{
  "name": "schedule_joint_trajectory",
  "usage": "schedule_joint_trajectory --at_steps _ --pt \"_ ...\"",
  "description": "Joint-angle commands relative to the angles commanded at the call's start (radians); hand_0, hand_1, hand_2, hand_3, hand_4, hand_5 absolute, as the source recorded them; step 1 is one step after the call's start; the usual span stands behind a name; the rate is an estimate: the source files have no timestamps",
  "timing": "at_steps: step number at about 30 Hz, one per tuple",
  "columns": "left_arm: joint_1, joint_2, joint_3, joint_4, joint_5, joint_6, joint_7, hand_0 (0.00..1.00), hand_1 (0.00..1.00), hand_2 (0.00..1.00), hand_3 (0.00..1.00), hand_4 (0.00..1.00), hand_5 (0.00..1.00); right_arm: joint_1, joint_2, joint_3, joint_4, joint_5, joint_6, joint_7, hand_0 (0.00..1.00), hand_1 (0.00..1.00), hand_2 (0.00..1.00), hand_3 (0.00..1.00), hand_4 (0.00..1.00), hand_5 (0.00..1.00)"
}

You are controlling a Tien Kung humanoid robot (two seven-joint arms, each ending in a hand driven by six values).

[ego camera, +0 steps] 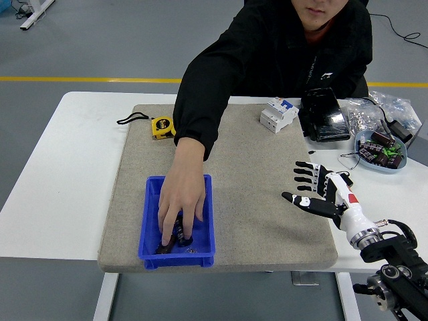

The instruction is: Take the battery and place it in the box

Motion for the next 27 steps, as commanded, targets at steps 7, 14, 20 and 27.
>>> schedule_joint_trajectory --at_steps 7,14,20,27 --pt "-0.004 -0.007 -0.001 0.0 -0.016 0.013 -0.009 0.814 0.795 0.809 0.632 0.7 0.647 -0.025 0.01 0.025 -0.025 0.27 0.154 0.043 0.998 0.951 0.942 0.982 0.998 0.998" --pt "-0.008 -0.016 -0.001 0.0 -0.029 0.021 -0.017 0.811 0.794 0.808 0.631 0.702 0.651 -0.022 0.011 0.048 -0.038 0.407 0.308 0.015 0.998 0.998 0.998 0.998 0.998 0.998" --pt "-0.013 -0.017 0.022 0.0 -0.055 0.021 -0.024 0.809 0.793 0.808 0.631 0.699 0.648 -0.017 0.008 0.047 -0.044 0.452 0.276 -0.006 0.998 0.99 0.987 0.998 0.998 0.998" --pt "-0.021 -0.022 0.036 0.0 -0.076 0.026 -0.037 0.808 0.793 0.806 0.63 0.698 0.649 -0.015 0.008 0.053 -0.044 0.495 0.263 0.042 0.998 0.98 0.971 0.998 0.998 0.998"
